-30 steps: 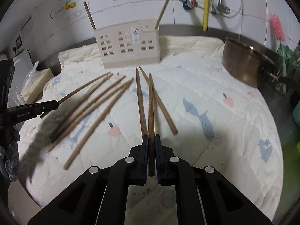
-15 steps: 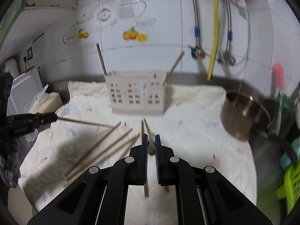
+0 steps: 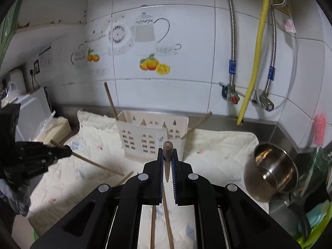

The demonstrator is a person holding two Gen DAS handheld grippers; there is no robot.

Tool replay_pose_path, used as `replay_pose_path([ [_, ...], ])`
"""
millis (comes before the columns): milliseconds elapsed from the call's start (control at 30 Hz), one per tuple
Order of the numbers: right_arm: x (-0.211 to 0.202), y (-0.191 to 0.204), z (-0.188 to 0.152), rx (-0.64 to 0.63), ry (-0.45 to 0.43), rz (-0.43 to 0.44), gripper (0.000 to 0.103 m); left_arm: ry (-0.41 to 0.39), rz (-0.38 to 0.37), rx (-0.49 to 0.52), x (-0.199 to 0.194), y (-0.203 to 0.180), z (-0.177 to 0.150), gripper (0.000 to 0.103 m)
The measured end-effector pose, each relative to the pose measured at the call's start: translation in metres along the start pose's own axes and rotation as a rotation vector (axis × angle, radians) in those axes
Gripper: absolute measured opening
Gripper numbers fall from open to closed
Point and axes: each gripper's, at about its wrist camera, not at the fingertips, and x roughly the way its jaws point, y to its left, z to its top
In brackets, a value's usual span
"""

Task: Organize utensils
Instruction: 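Carry both chopsticks to the white holder and lower them inside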

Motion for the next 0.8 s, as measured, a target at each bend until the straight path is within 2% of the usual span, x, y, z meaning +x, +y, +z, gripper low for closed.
replay_pose_path([
  [267, 0.007, -0.015, 0.045, 0.022, 0.01, 0.034, 0.007, -0.05, -0.02, 0.046, -0.009, -0.013, 0.048, 0.006],
  [467, 0.01, -0.023, 0.069, 0.029, -0.002, 0.035, 0.007, -0.15, -0.019, 0.089, -0.037, -0.022, 0.094, 0.006],
  [633, 0.013, -0.027, 0.085, 0.03, -0.01, 0.042, 0.007, -0.229, 0.006, 0.104, -0.056, -0.026, 0.127, 0.006],
  [800, 0.015, -0.029, 0.104, 0.03, -0.03, 0.039, 0.007, -0.268, 0.059, 0.128, -0.057, -0.029, 0.15, 0.006],
])
